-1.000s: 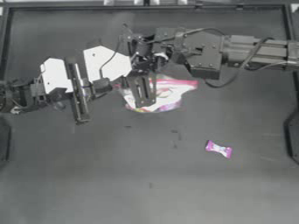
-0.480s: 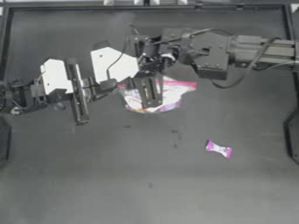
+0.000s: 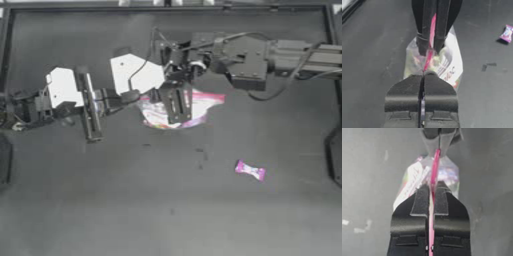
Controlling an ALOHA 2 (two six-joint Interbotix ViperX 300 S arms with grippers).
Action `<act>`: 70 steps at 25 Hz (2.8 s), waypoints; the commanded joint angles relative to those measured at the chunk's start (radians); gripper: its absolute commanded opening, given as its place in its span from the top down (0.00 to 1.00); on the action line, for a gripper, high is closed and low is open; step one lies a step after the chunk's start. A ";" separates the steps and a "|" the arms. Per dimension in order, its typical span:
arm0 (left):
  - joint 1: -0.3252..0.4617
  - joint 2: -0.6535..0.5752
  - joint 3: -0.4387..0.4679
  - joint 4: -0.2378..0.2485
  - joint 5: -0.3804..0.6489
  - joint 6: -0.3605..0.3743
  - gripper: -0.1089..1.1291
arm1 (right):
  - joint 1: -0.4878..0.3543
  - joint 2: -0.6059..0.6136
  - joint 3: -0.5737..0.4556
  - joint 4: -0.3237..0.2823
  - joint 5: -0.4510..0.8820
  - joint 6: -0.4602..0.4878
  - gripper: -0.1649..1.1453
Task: Put candy in bag
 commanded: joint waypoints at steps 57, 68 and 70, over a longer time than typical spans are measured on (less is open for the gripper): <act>0.006 -0.025 -0.005 -0.003 -0.015 -0.003 0.86 | -0.049 -0.301 0.348 -0.049 -0.052 0.124 0.83; 0.006 -0.003 -0.006 -0.005 -0.025 -0.003 0.86 | -0.060 -0.357 0.420 -0.049 -0.084 0.150 0.83; 0.006 -0.002 -0.006 -0.005 -0.026 -0.003 0.86 | -0.061 -0.370 0.434 -0.049 -0.094 0.156 0.83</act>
